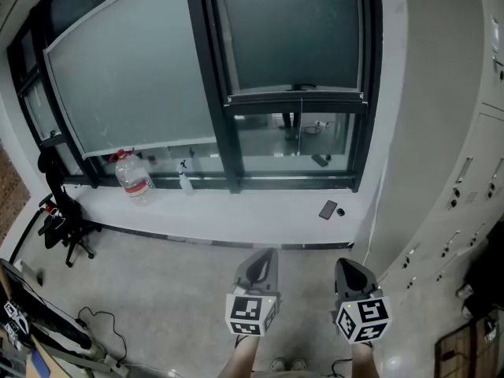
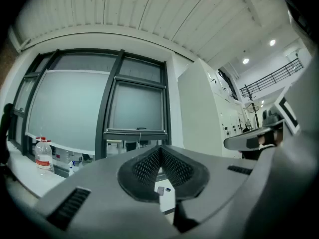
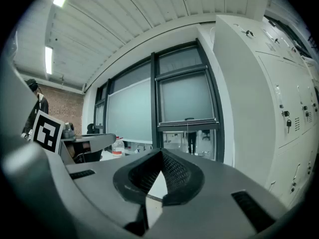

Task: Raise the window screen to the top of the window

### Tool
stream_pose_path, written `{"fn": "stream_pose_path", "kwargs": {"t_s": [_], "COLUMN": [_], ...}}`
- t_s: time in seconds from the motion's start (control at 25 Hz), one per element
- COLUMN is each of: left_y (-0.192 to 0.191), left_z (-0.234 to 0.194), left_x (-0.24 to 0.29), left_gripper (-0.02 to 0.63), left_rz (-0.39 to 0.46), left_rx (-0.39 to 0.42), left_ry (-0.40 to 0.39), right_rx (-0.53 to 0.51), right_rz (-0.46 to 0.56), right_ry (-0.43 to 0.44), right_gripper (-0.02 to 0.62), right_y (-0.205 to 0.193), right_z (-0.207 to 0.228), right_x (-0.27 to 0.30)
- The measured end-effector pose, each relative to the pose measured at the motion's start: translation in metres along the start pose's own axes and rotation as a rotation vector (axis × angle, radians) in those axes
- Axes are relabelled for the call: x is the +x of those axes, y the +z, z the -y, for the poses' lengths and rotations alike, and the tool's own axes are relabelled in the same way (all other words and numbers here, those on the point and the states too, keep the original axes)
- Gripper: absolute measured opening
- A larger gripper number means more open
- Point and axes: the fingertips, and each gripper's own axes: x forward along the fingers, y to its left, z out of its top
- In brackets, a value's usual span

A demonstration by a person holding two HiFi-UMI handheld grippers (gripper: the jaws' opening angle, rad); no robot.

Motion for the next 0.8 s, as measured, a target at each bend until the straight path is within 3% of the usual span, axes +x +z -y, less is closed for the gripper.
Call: {"fn": "stream_pose_path", "kwargs": {"t_s": [0.64, 0.8], "left_y": [-0.011, -0.032], "left_z": [0.01, 0.012], "left_x": [-0.009, -0.016], "left_gripper": [0.003, 0.003], "left_rz": [-0.002, -0.058], "left_rx": [-0.013, 0.015], "left_ry": [-0.006, -0.004], "right_rx": [-0.005, -0.015], "right_rz": [0.035, 0.033], "right_ry": [0.068, 0.075], "right_gripper": [0.005, 0.006], "right_y": [-0.001, -0.014], "right_z": [-0.004, 0.008], "right_x": [0.002, -0.005]}}
